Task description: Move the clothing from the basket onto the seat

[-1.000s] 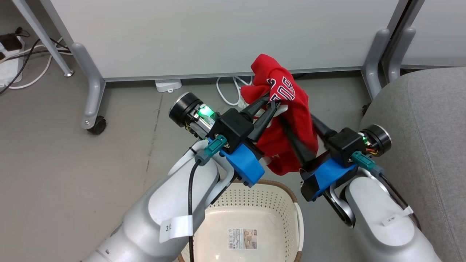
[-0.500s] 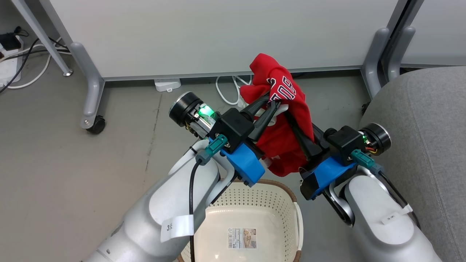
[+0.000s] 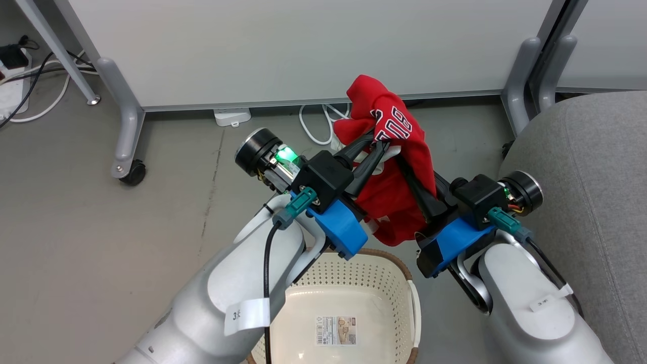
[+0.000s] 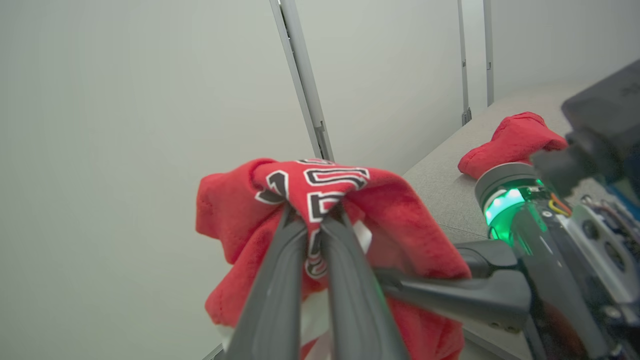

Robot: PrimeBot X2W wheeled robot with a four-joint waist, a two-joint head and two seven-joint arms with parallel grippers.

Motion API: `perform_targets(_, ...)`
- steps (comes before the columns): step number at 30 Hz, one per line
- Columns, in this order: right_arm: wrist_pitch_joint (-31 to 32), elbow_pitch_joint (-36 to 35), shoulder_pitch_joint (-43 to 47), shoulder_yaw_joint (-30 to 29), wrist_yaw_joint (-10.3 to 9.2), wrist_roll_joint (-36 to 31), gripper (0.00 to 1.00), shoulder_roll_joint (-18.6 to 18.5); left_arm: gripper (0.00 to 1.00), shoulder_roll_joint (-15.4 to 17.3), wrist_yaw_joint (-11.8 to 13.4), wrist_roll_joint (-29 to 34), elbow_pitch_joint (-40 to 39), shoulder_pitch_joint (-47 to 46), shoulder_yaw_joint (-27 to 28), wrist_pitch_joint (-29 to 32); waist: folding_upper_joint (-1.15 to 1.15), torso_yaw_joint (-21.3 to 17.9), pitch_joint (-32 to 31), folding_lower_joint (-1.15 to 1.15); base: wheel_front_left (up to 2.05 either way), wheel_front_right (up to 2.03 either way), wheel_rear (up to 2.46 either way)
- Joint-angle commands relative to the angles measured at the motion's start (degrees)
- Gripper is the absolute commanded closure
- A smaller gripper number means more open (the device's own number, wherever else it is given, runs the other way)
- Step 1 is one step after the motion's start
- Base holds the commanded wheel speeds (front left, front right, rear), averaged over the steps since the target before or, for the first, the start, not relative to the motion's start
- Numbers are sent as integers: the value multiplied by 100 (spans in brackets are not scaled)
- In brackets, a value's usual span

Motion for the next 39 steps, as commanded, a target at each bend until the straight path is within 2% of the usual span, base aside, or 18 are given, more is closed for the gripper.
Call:
perform_targets(1,-22,-29,-17,-1,1,32,100,12,100,-3,-23,10,12,-9,31,-29,0,1,-2,0,0,0,0)
perform_targets(2,-22,-28,-13,-3,1,34,100,14,100,-4,-1,8,-2,-3,59,-29,0,3,-1,0,0,0,0)
perform_targets(3,-22,-28,-10,-4,1,32,100,15,83,-5,20,-8,-6,15,81,-29,0,3,-1,0,0,0,0)
perform_targets(4,-22,-28,-5,-7,1,35,100,17,0,-6,25,-1,0,23,82,-29,0,4,-1,0,0,0,0)
perform_targets(13,-22,-81,13,-82,1,32,100,30,0,-25,29,87,46,57,66,-29,0,-4,66,0,0,0,0)
perform_targets(23,-22,-224,103,-539,1,42,100,76,0,-15,39,152,21,76,84,-29,0,-106,271,0,0,0,0)
perform_targets(39,-22,-584,201,-1408,1,-53,100,144,0,36,-5,220,-14,-80,11,-28,0,-848,832,0,0,0,0)
